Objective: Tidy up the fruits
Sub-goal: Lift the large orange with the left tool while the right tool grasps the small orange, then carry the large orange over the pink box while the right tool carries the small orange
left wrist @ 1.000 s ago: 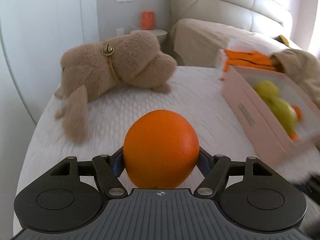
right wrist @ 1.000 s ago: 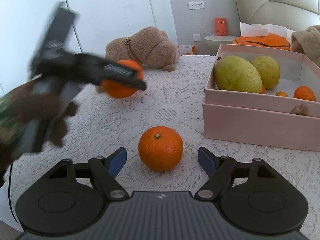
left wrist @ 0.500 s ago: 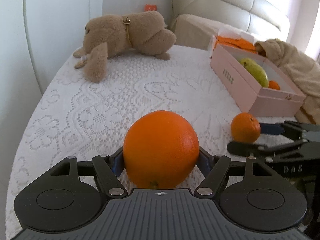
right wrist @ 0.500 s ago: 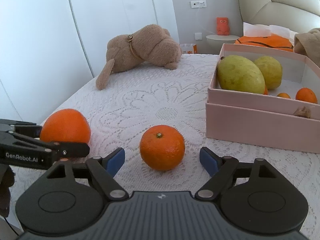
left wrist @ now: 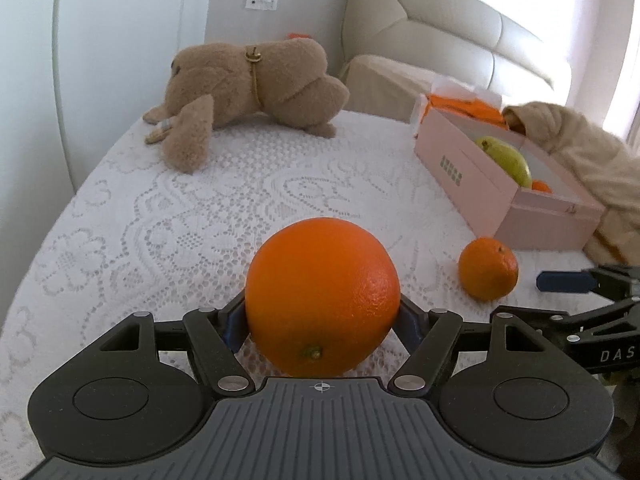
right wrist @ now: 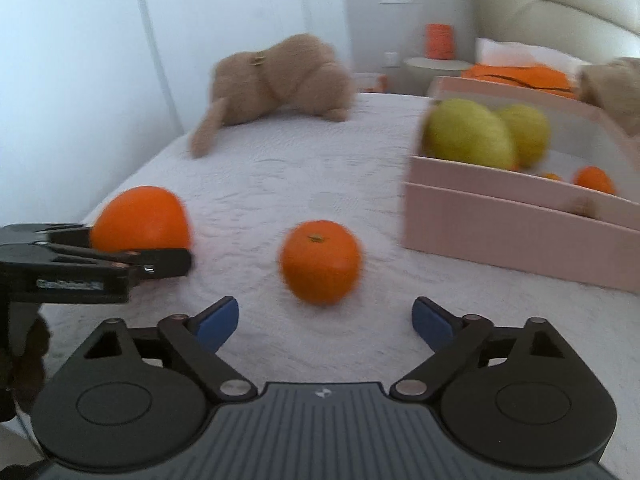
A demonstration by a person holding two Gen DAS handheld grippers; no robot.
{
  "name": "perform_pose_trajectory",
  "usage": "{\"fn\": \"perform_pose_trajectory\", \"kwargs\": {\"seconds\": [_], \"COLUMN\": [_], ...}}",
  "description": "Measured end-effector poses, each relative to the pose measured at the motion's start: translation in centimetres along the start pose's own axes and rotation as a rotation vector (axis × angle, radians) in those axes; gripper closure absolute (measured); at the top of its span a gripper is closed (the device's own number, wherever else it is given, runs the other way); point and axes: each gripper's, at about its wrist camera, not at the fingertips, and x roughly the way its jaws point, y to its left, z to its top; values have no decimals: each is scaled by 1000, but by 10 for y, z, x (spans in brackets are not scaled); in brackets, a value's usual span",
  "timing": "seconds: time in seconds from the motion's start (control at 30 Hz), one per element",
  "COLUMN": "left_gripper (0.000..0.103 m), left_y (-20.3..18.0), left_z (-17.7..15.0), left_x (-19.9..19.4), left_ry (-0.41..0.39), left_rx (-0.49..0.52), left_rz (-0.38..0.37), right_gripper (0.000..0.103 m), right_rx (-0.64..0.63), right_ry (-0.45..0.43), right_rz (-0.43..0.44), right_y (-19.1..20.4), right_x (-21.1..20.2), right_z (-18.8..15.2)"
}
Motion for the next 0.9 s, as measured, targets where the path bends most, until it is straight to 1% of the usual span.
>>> {"fn": "perform_pose_trajectory", "kwargs": {"seconds": [0.03,0.1,0.17,0.23,0.3,0.37,0.4,0.47,0.57,0.63,0.7,0.77,0.83,0.9], "left_gripper": [27,26,26,26,27,26,26,26,26,27,27,27,28,28], "left_y": [1,0,-1,0,2,2,1,1,-2,-6,-11,-14,-15,-18], "left_z": [0,-1,-1,0,1,1,1,2,2,1,0,-2,-4,-6], "left_x": [0,-1,-1,-1,-1,-1,-1,-1,0,-1,-2,-4,-7,-11], "left_ry": [-4,-9,-10,-4,0,0,0,1,1,4,12,14,16,21], "left_rx": [-8,-10,-8,-14,-21,-24,-25,-24,-7,20,57,72,63,43], "left_rz": [-3,-1,0,-7,-13,-12,-9,-5,8,23,44,50,37,7], "right_gripper": [11,14,24,29,36,44,46,56,56,56,56,56,56,56], "right_rx": [-2,-8,-10,-5,-3,-15,-21,-44,-19,-5,20,49,81,104], "right_ry": [-9,-16,-19,-25,-24,-17,-13,-10,-2,-5,-5,1,13,4], "right_rz": [-14,-9,2,3,-13,-8,-11,-54,-42,-54,-82,-117,-167,-205], "right_y": [-1,0,5,10,14,21,23,29,25,21,14,2,-12,-23], "right_x": [-2,-3,1,8,16,22,25,26,15,3,-5,-13,-18,-26], "right_z": [-1,0,4,10,15,18,20,20,18,16,14,10,7,4]}}
